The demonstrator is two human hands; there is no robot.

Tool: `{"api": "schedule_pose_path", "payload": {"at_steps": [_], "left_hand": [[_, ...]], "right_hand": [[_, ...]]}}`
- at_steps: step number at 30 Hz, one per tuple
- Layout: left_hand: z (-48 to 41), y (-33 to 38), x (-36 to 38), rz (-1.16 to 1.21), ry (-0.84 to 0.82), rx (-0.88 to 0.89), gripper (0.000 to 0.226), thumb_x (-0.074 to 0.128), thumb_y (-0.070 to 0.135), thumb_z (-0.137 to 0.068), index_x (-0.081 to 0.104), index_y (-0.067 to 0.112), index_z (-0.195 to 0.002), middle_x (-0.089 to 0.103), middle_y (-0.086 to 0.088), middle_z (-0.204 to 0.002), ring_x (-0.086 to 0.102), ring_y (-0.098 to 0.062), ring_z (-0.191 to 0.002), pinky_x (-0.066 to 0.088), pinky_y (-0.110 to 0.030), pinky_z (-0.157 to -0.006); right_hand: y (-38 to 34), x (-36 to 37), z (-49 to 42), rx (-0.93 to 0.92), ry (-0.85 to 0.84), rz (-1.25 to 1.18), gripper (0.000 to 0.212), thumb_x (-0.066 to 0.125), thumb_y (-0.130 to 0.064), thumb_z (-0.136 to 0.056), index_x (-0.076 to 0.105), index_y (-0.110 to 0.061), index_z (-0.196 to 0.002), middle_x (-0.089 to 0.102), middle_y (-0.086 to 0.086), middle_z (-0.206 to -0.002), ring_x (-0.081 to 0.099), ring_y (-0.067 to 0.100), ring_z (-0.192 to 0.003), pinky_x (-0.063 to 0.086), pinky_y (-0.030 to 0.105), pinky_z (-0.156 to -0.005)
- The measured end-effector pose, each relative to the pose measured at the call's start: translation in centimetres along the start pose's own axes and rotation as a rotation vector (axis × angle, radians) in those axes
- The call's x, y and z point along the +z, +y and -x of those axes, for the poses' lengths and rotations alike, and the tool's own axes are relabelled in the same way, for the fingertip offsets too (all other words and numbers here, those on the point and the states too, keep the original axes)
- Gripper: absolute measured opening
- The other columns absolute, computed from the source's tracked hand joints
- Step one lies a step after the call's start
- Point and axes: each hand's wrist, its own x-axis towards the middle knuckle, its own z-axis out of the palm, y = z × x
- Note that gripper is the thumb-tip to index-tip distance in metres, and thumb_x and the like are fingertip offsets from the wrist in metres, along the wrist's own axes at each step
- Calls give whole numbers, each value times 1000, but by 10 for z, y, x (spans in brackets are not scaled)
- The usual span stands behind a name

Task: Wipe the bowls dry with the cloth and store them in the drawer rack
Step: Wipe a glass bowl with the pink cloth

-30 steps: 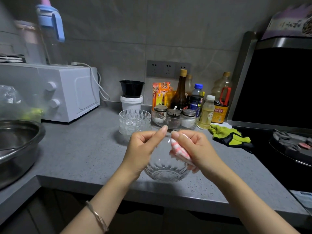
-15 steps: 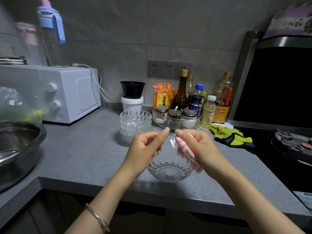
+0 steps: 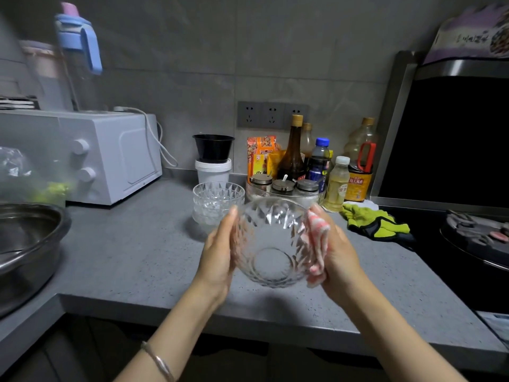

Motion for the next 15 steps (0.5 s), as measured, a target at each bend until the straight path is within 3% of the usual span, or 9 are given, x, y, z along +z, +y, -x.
{"api": "schedule_pose_path", "payload": {"at_steps": [2,3,5,7,10,12,14,15], "left_hand": [[-5,2,-7,-139,-90,32,58,54,55,-85,68,-1,-96,73,-15,-92,70,-23,-86,56,-27,-77],[-5,5,-8,-199,-163,38,58,57,55,-84,67,-3,-84,72,-16,-79,69,-22,-72,54,-23,-69],[0,9,-4,-289,-274,41,50,64,53,-79,56,8,-57,57,-3,-50,52,-10,-43,41,-14,-47],[2,6,1,-313,-268,57,53,65,53,-77,44,15,-47,43,5,-39,36,-4,-35,29,-12,-40],[3,-1,2,-230,-191,81,53,64,46,-81,42,14,-45,38,4,-37,33,-5,-33,29,-13,-41],[5,-3,3,-92,-150,40,45,65,43,-83,57,10,-53,54,-3,-46,49,-10,-40,42,-17,-49],[7,-4,4,50,-125,-22,37,61,42,-80,68,5,-76,70,-12,-71,68,-20,-62,56,-29,-63],[8,-5,6,102,-86,-57,39,56,44,-79,68,7,-83,72,-10,-78,70,-21,-69,57,-33,-66]], "right_hand": [[-9,-4,-3,-20,-80,166,48,63,-70,-66,67,-23,-59,61,3,-55,50,21,-46,38,24,-48],[-11,-4,-4,-26,-132,252,44,58,-66,-71,65,-25,-57,61,2,-51,48,19,-42,37,22,-45],[-15,-2,-4,-22,-208,368,39,51,-54,-79,61,-27,-52,60,0,-48,42,15,-31,32,16,-35],[-15,-1,-3,-14,-211,379,42,50,-48,-82,59,-26,-47,59,0,-45,38,11,-26,29,14,-31],[-12,-1,-4,2,-185,277,43,56,-46,-82,60,-21,-47,58,0,-45,41,13,-29,32,13,-33],[-9,-2,-7,27,-151,177,41,66,-52,-78,63,-18,-55,63,6,-56,51,22,-47,44,24,-50],[-2,-3,-8,62,-55,69,50,73,-62,-64,66,-13,-69,63,13,-73,54,31,-67,47,39,-71],[3,-2,-7,65,15,-17,55,71,-63,-63,67,-12,-80,64,13,-82,57,31,-74,48,40,-77]]}}
